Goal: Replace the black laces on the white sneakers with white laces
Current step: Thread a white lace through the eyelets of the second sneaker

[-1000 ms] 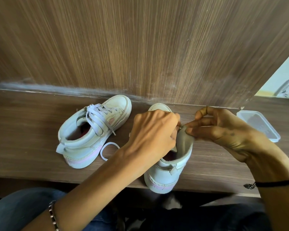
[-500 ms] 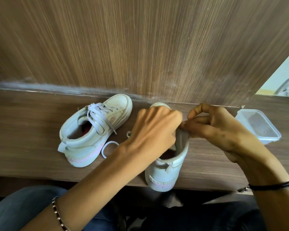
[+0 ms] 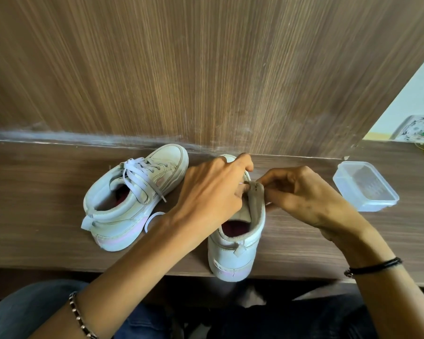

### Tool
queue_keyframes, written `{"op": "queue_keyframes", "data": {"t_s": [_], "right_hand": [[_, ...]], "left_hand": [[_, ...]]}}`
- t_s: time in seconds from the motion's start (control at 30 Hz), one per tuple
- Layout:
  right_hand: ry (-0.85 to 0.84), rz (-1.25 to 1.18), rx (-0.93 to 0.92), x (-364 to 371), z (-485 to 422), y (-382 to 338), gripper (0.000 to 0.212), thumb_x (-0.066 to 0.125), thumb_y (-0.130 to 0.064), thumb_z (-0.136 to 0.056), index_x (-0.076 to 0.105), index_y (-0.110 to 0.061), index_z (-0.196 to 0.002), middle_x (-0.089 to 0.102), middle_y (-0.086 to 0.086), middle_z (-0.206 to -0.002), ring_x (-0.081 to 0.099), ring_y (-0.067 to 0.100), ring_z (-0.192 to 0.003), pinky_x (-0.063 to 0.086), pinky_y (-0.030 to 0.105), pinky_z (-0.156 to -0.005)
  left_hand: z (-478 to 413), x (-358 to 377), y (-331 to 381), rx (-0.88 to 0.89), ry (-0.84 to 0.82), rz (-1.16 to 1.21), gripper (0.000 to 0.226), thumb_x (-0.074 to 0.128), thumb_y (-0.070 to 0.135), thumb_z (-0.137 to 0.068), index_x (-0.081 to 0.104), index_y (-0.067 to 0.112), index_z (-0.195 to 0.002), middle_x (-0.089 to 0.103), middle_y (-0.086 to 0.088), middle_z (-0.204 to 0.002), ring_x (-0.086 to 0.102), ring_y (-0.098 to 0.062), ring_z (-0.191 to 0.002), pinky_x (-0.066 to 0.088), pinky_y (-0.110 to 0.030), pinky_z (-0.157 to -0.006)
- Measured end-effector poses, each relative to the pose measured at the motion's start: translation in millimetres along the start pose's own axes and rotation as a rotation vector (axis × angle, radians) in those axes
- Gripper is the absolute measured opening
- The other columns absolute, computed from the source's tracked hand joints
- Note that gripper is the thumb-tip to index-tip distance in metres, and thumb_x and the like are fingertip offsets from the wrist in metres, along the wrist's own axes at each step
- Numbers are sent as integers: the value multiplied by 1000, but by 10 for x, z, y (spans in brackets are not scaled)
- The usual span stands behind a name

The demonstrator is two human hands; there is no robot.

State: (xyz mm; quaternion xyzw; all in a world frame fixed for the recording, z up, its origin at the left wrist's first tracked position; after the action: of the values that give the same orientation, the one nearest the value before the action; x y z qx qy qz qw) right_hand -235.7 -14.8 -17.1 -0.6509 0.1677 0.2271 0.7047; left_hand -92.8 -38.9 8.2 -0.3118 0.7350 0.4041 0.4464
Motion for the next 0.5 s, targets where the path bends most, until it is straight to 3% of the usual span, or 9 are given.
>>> {"op": "queue_keyframes", "data": {"t_s": [0.13, 0.3, 0.5], "right_hand": [[104, -52, -63, -54, -11, -74, 17, 62, -12, -96, 75, -13, -85, 77, 4, -80, 76, 16, -81, 63, 30, -72], [-76, -168, -32, -8, -13, -3, 11, 73, -7, -92, 79, -10, -101, 80, 6, -92, 77, 18, -92, 61, 24, -85], [-19, -246, -22, -20, -15, 29, 10, 76, -9, -88, 79, -5, -96, 79, 9, -87, 76, 15, -85, 58, 19, -74]], "left_hand": [[-10, 7, -45, -17, -5, -1, 34, 62, 28, -95, 53, 39, -126, 68, 11, -114, 62, -17, -109, 39, -31, -72], [0, 64, -96, -31, -36, 109, 32, 61, 24, -93, 56, 38, -120, 69, 17, -103, 58, -11, -108, 42, -30, -72], [-6, 75, -106, -34, -58, 226, 39, 63, 11, -90, 59, 38, -117, 70, 22, -93, 52, 0, -99, 46, -29, -75]]}}
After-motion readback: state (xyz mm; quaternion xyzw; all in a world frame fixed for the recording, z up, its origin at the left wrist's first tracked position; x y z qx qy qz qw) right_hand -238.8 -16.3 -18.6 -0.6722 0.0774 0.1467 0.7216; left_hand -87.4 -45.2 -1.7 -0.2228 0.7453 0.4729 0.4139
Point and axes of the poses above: each hand's wrist, its own z-axis away from the middle knuckle, its own x-axis out of the palm, y = z × x, the point moved 8 cm from there along -z, towards the middle knuckle
